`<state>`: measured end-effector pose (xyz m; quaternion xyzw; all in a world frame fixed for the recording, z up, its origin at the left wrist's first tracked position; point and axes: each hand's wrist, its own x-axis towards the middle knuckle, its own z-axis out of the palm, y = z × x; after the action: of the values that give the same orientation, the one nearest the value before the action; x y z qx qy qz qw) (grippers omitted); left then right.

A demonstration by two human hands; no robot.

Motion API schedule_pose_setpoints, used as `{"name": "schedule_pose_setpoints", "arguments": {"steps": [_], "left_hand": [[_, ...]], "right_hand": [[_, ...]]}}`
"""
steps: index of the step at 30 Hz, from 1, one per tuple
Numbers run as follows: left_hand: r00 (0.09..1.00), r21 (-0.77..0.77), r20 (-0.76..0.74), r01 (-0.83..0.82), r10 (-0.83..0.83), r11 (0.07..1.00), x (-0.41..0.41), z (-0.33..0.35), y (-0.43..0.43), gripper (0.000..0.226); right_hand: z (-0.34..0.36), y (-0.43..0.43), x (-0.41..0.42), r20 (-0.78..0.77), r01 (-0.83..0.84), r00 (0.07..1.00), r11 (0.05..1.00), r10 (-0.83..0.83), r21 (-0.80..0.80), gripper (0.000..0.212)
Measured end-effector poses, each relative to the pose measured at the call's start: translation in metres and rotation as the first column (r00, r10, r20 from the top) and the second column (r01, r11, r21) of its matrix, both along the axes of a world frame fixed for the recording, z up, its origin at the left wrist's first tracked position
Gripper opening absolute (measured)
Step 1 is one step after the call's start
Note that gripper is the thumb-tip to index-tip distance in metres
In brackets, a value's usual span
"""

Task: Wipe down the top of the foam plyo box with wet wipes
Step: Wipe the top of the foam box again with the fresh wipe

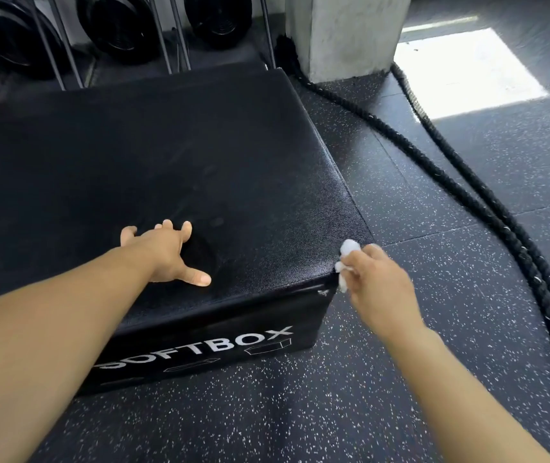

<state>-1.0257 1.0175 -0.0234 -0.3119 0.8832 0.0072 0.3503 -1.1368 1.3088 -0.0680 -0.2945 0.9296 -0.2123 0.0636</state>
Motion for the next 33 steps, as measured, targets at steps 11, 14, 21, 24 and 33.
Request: {"name": "schedule_pose_setpoints", "arguments": {"steps": [11,14,21,24,33], "left_hand": [[0.99,-0.024,-0.141,0.012,-0.016,1.0,0.012,-0.011,-0.004,0.118],[0.97,-0.036,-0.241,0.006,-0.014,0.999,0.021,-0.013,0.0,0.115],[0.724,0.108,-0.609,-0.33,0.325,0.938,0.077,-0.011,0.0,0.077],[0.532,0.214,-0.637,-0.573,0.558,0.791,0.111,-0.008,-0.013,0.058],[0.221,0.337,-0.597,-0.803,0.771,0.492,0.18,-0.014,-0.025,0.05]], "right_hand": [[-0.001,-0.028,0.013,0.085,-0.119,0.988,0.985,0.129,-0.122,0.002],[-0.003,-0.044,0.026,0.124,-0.196,0.97,0.974,0.209,-0.11,0.004],[0.006,-0.093,0.075,0.204,-0.393,0.896,0.918,0.395,-0.056,0.013],[0.008,-0.129,0.111,0.207,-0.532,0.832,0.846,0.515,0.032,0.025],[0.009,-0.175,0.139,0.091,-0.684,0.727,0.705,0.681,0.19,0.04]]}}
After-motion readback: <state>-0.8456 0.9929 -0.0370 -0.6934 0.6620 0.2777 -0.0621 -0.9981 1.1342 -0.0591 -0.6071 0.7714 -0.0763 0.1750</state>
